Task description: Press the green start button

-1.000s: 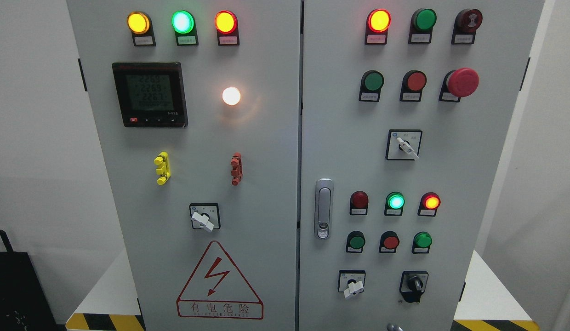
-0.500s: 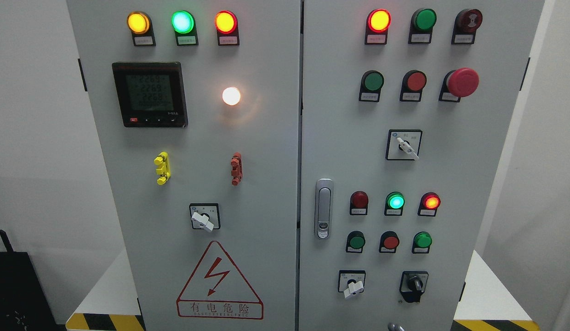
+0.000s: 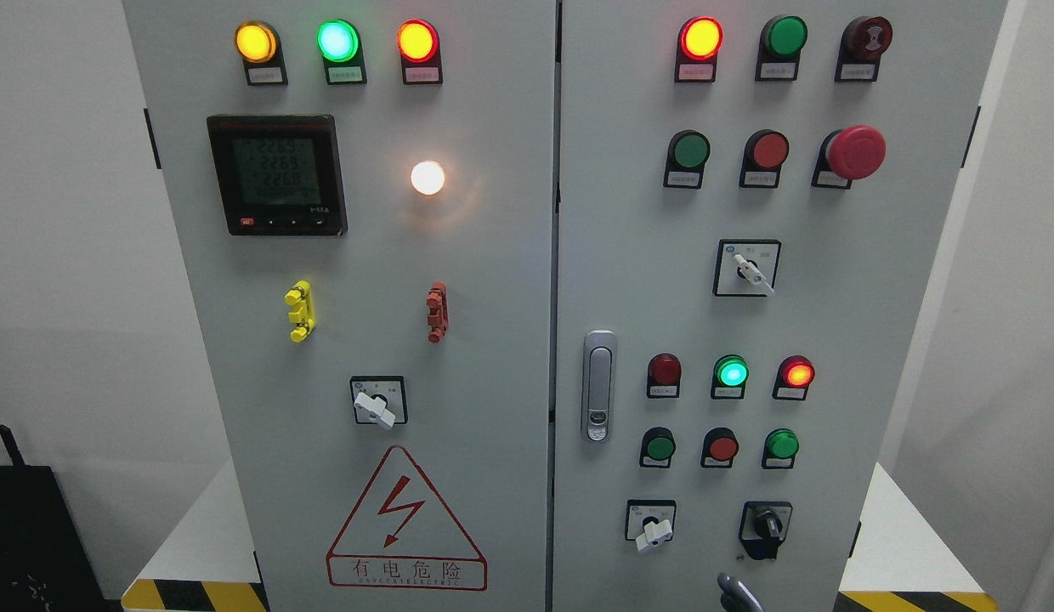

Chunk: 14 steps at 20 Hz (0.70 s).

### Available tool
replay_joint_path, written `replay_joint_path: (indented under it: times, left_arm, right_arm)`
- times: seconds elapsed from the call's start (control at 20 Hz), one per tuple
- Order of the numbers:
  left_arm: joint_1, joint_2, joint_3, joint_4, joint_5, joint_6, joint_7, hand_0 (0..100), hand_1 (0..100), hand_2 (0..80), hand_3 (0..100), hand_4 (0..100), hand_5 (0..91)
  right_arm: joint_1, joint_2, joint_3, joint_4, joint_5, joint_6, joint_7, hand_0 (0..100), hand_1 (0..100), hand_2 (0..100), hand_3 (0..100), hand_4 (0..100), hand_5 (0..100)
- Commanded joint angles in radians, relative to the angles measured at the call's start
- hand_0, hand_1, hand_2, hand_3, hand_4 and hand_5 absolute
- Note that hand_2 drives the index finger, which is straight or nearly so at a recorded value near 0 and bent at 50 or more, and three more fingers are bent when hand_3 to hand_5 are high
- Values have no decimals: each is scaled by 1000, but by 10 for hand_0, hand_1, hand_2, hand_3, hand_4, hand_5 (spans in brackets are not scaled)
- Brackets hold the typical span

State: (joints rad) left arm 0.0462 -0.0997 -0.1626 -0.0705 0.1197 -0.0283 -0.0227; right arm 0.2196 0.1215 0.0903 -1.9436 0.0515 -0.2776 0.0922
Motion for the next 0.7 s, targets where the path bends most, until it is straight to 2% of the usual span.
replay_joint_path:
  times: [0.0, 0.1, 0.3, 0.4, 0.45, 0.5, 0.65]
  left_arm:
    - [0, 0, 0, 0, 0, -1, 0, 120, 556, 0, 0, 0, 0]
    - [0, 0, 0, 0, 0, -1, 0, 120, 556, 0, 0, 0, 0]
    - [0, 0, 0, 0, 0, -1, 0, 120, 556, 0, 0, 0, 0]
    - [1, 0, 0, 0, 0, -1, 0, 120, 556, 0, 0, 0, 0]
    - [0, 0, 0, 0, 0, -1, 0, 120, 556, 0, 0, 0, 0]
    - [0, 0, 0, 0, 0, -1, 0, 120, 556, 0, 0, 0, 0]
    - [0, 0, 0, 0, 0, -1, 0, 120, 556, 0, 0, 0, 0]
  right_arm:
    - [-37, 3, -58, -1, 198, 0, -2, 96, 263, 0, 75, 83, 0]
    - [-49, 3, -79, -3, 301, -11, -5, 123, 303, 0, 100, 147, 0]
    - [-88, 6, -121, -8, 430, -37, -12, 141, 317, 0, 150, 215, 97]
    - [-118, 6, -144, -6, 522, -37, -46, 161, 319, 0, 267, 308, 205]
    - [-126, 6, -156, -6, 577, -38, -55, 166, 320, 0, 283, 323, 225]
    - [-135, 6, -165, -6, 628, -38, -63, 210, 322, 0, 382, 392, 324]
    - [-161, 6, -184, -6, 714, -40, -78, 292, 323, 0, 475, 473, 432]
